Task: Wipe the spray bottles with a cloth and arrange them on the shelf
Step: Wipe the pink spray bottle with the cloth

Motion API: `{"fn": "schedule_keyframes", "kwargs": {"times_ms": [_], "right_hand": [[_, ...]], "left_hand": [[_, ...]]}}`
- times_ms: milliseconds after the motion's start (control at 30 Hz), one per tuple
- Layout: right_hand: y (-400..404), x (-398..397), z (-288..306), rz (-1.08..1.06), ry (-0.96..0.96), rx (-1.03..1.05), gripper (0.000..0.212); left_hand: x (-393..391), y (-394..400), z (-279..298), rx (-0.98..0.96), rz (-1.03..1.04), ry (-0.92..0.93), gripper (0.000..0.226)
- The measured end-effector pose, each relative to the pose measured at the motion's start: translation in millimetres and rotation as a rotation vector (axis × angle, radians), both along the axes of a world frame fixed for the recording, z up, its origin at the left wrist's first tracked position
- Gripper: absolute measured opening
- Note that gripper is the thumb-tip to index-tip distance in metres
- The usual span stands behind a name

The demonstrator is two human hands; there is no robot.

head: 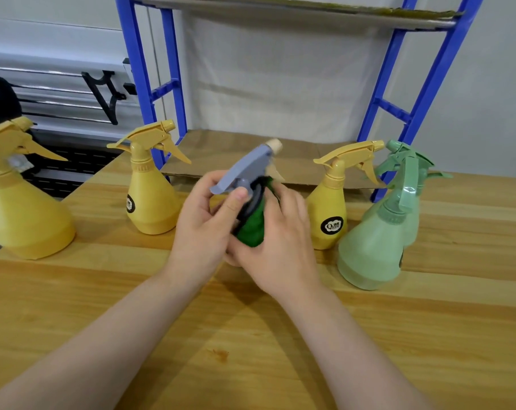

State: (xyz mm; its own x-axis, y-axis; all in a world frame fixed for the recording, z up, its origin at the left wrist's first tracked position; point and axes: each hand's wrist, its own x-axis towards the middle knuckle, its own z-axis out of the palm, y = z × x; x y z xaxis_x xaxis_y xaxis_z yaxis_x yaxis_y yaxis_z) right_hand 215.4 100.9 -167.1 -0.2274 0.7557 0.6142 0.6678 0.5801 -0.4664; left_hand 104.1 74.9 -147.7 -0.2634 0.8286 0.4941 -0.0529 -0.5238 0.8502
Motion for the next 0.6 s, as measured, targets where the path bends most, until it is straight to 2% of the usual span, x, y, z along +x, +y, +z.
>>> {"fn": "schedule_keyframes", "kwargs": {"times_ms": [100,167,300,400,500,567,600], "right_hand": [[1.2,0.2,0.1,0.041,0.022,-0.103,0.068],[0.5,-0.2,-0.5,0.074,0.054,-0.127,0.063],[-3.7,-2.5,3.7,0.244,0.129,-0.098,0.072],[-10.5,-6.6,5.8,0.445,0.297,-0.096,0.064],[-13.9,-9.4,13.2,0.587,0.639,-0.36,0.062],[-11.2,-8.6,14.7,0.536,0.692,-0.466,0.044],[-8.8,-7.3,13.5,0.462,0.604,-0.4,0.044]], "left_hand": [[7.3,-2.1,-1.8,0.003,0.007,0.062,0.014],[7.2,-2.3,-0.1,-0.003,0.005,0.011,0.013],[0.2,-0.8,3.4,0.009,0.015,-0.138,0.013],[-6.3,2.9,5.4,-0.003,0.005,-0.234,0.016],[-7.0,3.6,7.6,-0.019,0.009,-0.294,0.016],[-4.2,2.8,7.0,-0.023,0.008,-0.272,0.015],[-2.3,2.1,7.1,-0.027,0.003,-0.256,0.014]]}}
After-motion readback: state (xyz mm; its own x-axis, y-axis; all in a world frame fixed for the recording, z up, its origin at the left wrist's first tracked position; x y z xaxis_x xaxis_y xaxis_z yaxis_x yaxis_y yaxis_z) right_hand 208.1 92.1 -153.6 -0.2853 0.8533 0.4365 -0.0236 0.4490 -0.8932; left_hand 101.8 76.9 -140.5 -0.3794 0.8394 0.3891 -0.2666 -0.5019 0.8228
